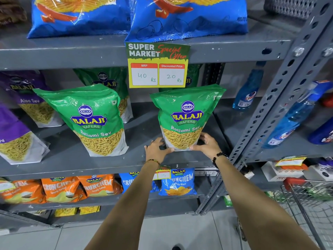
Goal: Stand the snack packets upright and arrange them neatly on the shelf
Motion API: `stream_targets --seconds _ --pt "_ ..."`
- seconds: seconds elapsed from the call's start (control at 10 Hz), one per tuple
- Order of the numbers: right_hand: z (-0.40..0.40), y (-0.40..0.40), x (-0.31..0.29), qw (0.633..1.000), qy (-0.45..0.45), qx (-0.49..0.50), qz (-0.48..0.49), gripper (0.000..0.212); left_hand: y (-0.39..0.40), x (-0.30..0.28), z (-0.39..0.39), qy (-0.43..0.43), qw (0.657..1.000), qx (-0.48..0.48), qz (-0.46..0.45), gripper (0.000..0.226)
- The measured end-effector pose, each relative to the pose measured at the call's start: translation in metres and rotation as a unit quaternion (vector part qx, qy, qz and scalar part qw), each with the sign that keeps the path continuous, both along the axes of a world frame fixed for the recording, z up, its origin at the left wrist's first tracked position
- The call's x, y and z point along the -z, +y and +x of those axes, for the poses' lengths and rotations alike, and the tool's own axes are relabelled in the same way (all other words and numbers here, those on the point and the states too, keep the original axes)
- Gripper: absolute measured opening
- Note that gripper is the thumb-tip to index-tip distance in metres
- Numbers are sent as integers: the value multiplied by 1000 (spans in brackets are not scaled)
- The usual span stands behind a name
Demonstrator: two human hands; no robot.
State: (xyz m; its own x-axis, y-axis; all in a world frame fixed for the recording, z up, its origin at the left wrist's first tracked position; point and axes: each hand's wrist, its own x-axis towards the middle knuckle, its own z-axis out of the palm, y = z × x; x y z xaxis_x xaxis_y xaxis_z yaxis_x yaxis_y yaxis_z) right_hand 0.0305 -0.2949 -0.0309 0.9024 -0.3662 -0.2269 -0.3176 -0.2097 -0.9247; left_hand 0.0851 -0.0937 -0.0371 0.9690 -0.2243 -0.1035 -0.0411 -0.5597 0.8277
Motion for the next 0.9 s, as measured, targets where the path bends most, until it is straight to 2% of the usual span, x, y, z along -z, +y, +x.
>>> stream_targets --seconds 0.2,0.4,0.6,0.7,0.9 --pt "0 -1 1 1000 3 -5 -11 78 1 -1 0 10 1000 1 -18 59" --pt "0 -1 3 1000 7 -13 -17 79 1 0 0 -1 1000 -3 4 57" --pt "-5 1 2 999 16 -22 -27 89 6 7 3 14 1000 0 4 69" --pt "-13 7 3 994 45 -34 -89 94 14 8 -2 21 997 13 76 79" --pt "-44 35 6 978 76 -8 -194 100 41 16 -35 -75 958 115 252 69"
